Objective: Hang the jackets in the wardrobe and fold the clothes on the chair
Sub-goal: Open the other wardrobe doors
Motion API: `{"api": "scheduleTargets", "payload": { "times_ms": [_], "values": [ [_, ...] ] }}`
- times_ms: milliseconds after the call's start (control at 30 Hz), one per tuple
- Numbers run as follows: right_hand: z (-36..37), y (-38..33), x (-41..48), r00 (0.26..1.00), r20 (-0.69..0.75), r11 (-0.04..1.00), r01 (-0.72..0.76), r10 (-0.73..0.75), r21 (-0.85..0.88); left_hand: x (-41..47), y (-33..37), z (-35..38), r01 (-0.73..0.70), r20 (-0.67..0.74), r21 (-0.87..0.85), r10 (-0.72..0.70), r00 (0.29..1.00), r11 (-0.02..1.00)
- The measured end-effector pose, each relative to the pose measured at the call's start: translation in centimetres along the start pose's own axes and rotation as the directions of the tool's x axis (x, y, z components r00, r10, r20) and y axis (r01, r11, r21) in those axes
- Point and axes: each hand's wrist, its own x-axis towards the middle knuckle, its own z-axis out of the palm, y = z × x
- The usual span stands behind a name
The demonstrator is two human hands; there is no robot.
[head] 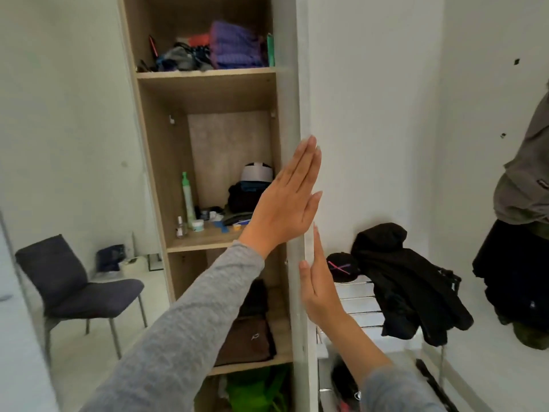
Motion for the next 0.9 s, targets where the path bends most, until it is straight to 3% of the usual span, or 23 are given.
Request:
{"api": "scheduleTargets", "payload": {
  "times_ms": [300, 600, 900],
  "values": [
    [11.3, -0.4, 1.4, 0.983, 0.106, 0.988, 0.153, -0.151, -0.008, -7.4, -8.6, -4.1, 0.18, 0.006, 0.129, -0.182, 0.983, 0.975],
    [20.9, 2.0, 5.3, 0.944, 0.213, 0.962, 0.269, -0.252, -0.053, -13.6, -18.4, -3.7, 0.315, 0.006, 0.214, -0.324, 0.946, 0.924],
    [28.2, 5.6, 14.2, 0.963, 0.033, 0.955, 0.268, -0.266, -0.125, -17.6, -28.5, 1.3, 0.375, -0.096, 0.181, -0.363, 0.927, 0.909]
  ]
}}
